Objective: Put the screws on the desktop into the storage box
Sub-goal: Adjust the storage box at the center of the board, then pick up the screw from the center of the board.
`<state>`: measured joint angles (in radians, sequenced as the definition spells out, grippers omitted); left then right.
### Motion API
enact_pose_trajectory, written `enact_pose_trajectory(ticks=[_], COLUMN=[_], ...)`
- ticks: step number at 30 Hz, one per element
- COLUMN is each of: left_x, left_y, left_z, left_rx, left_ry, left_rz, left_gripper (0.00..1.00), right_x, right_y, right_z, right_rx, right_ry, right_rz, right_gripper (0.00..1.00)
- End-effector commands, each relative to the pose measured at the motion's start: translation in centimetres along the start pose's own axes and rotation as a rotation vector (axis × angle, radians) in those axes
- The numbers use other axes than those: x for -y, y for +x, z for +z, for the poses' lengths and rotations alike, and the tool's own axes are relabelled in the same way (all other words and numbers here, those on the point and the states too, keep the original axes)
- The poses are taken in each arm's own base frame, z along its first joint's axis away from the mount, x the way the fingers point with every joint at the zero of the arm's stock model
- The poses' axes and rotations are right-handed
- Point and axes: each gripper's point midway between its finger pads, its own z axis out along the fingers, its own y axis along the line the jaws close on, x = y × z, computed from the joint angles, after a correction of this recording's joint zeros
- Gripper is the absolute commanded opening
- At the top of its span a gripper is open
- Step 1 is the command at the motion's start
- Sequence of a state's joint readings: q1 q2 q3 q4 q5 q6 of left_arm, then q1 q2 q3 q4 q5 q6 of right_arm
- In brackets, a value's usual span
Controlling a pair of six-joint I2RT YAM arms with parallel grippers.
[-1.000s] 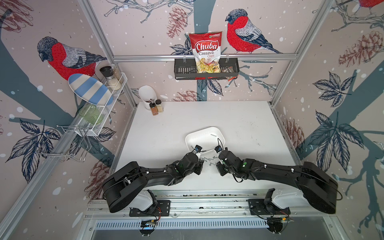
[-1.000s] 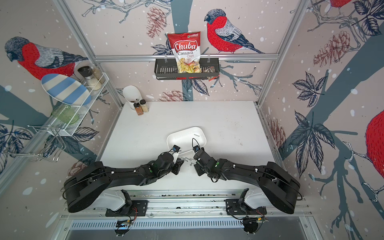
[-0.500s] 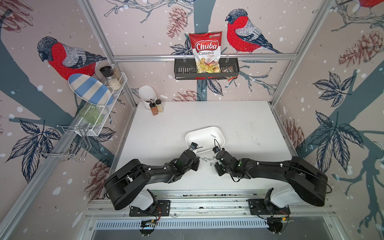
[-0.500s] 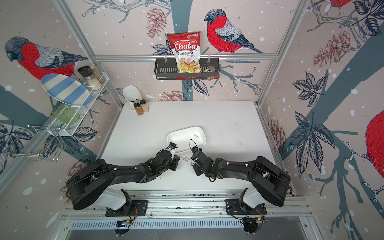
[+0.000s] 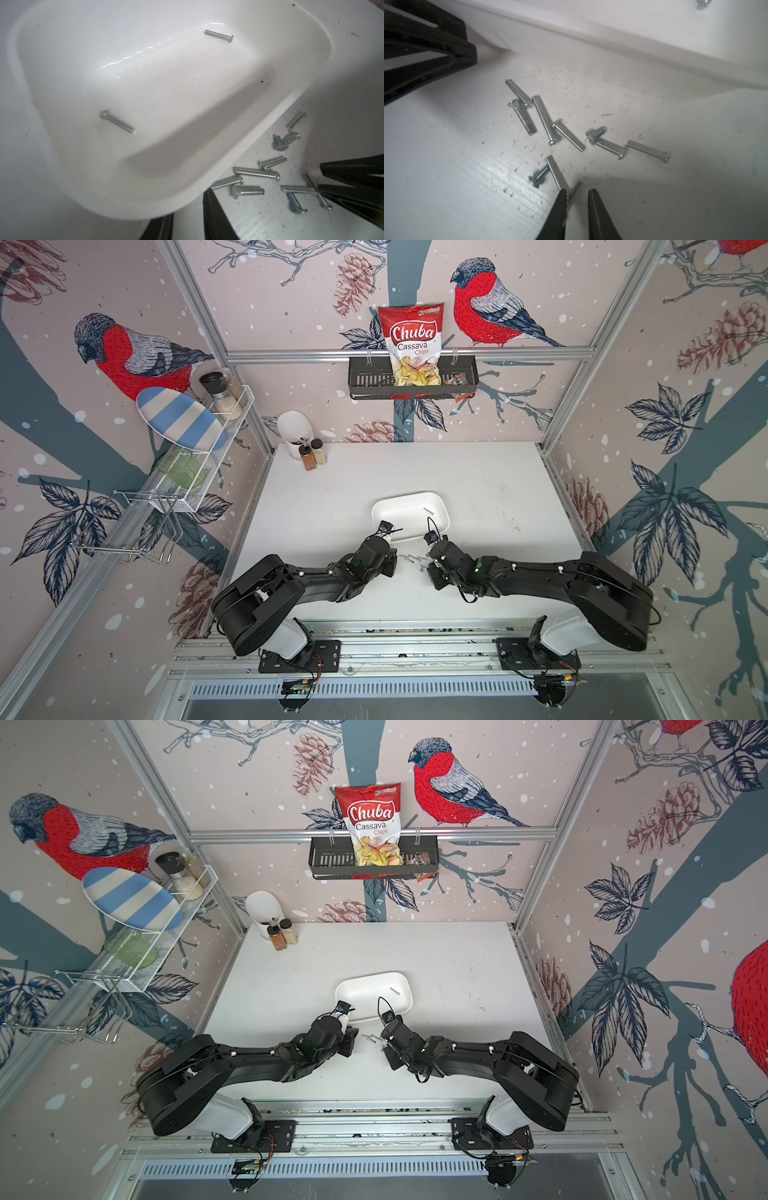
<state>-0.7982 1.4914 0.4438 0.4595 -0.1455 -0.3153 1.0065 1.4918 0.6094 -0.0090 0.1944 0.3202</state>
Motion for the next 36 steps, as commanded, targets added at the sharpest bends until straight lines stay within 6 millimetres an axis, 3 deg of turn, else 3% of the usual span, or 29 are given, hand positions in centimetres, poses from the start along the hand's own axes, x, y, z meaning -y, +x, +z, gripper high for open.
enact_pose_trajectory(ticks=[1, 9, 17, 30, 36], left_x=[0.9, 2.0, 4.1, 4.8, 5.1], left_y=[-0.5, -0.7, 0.1, 0.8, 0.8], left_z=[-0.2, -1.6, -2.2, -2.5, -2.5], left_rx=[0.021, 0.037, 0.019, 0.005, 0.003], left_ry=[0.051, 0.063, 0.082, 0.111, 0.119], left_rz=[-0.015, -0.005, 0.037, 0.038, 0.038], left_gripper=[0.29, 0.29, 0.29, 0.29, 0.29], right_x=[-0.1, 0.2, 1.0, 0.6, 0.5], right_y=[-0.6, 0.0, 1.5, 2.1, 2.2], right_z=[0.1, 0.8, 1.2, 1.0, 0.7], right_rx=[0.018, -0.014, -0.061, -0.070, -0.066], right_ry=[0.004, 0.026, 0.076, 0.076, 0.086], right_rz=[0.015, 0.005, -0.009, -0.012, -0.010], right_gripper=[0.23, 0.17, 0.17, 0.22, 0.18])
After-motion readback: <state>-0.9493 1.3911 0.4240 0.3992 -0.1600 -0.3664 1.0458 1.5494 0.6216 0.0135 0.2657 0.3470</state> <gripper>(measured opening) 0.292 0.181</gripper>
